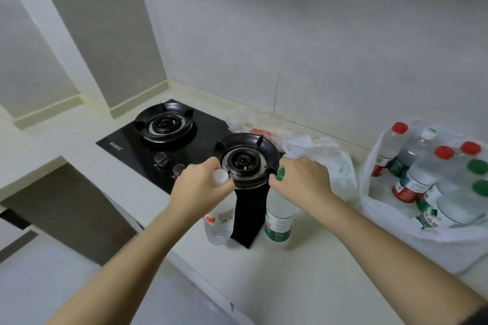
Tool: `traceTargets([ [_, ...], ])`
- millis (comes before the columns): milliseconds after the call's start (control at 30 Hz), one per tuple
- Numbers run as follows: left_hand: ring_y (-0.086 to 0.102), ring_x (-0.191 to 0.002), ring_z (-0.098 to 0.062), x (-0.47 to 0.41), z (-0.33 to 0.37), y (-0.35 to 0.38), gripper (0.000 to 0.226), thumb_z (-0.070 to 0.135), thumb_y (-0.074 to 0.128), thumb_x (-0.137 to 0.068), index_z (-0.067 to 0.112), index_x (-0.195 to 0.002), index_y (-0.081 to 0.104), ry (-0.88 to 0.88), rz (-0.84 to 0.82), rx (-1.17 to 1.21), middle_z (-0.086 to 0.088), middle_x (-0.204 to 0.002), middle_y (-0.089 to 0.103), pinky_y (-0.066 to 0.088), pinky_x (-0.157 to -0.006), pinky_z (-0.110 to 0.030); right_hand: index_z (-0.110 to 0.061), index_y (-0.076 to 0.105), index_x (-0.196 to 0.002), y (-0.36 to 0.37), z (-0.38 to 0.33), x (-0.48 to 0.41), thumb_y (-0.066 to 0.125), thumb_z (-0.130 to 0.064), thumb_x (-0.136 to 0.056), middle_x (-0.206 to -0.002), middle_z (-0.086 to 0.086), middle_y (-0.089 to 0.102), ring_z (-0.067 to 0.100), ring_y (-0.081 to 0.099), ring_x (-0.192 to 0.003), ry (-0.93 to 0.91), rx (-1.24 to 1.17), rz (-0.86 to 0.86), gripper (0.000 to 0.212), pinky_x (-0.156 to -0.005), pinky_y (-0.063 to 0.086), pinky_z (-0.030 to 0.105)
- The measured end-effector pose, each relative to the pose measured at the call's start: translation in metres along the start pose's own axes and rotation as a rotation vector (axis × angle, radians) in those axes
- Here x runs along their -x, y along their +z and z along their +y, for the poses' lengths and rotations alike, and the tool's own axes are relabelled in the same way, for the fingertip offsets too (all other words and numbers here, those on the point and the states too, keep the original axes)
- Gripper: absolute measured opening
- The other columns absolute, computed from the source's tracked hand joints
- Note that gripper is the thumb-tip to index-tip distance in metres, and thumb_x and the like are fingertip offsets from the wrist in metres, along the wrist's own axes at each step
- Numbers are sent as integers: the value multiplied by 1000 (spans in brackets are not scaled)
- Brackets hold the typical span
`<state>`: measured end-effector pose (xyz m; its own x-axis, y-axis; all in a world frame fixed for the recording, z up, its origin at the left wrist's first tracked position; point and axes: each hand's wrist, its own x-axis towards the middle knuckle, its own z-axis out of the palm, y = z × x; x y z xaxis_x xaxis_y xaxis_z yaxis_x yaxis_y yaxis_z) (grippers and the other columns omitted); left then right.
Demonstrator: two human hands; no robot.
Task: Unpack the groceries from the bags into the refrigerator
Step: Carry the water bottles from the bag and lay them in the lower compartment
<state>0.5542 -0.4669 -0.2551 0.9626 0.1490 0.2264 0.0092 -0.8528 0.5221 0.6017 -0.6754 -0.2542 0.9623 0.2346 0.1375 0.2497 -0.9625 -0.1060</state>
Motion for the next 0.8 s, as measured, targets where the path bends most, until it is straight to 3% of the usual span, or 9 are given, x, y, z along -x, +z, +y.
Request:
traceTargets([
  [100, 55, -66, -28, 14, -12, 16, 30, 36, 63, -78, 13, -74, 46, -41, -3, -24, -4, -61, 54, 39, -52, -33, -20, 54, -87, 17, 1, 8, 50, -48, -90, -66, -3, 48, 25, 47, -68, 11, 5, -29, 29, -58, 32, 29],
  [233, 54, -62, -29, 24, -14, 28, 29, 37, 63, -78, 14, -75, 46, -60, 2, -22, -5, -60, 54, 36, -50, -31, -19, 44, -79, 29, 5, 14, 52, -50, -89, -61, -5, 41, 26, 46, -67, 48, -4, -23, 34, -57, 29, 30],
  [367, 48, -56, -25, 29, -19, 33, 28, 36, 64, -80, 15, -76, 45, -76, 15, -36, -4, -57, 51, 29, -46, -28, -19, 49, -82, 33, 7, 17, 52, -54, -90, -66, -6, 46, 25, 47, -67, 75, -35, 6, 36, -58, 31, 30],
  [467, 52, -57, -21, 32, -29, 34, 28, 39, 64, -82, 17, -81, 47, -63, 21, -66, 0, -57, 52, 33, -46, -28, -21, 53, -88, 36, 7, 19, 51, -55, -90, -72, -6, 51, 24, 46, -68, 89, -73, 28, 34, -59, 31, 30],
  [633, 57, -65, -15, 39, -44, 34, 28, 42, 68, -83, 21, -87, 50, -79, 34, 29, 5, -68, 58, 50, -53, -35, -19, 44, -81, 47, 9, 20, 55, -53, -88, -71, -5, 49, 26, 47, -67, 137, -144, 65, 36, -59, 30, 31],
  [800, 55, -66, -8, 54, -41, 46, 28, 43, 71, -79, 23, -85, 53, -114, 112, 159, 12, -70, 56, 42, -52, -23, -16, 45, -80, 59, 10, 22, 63, -48, -84, -75, -2, 57, 30, 51, -69, 173, -283, 119, 37, -59, 33, 32],
])
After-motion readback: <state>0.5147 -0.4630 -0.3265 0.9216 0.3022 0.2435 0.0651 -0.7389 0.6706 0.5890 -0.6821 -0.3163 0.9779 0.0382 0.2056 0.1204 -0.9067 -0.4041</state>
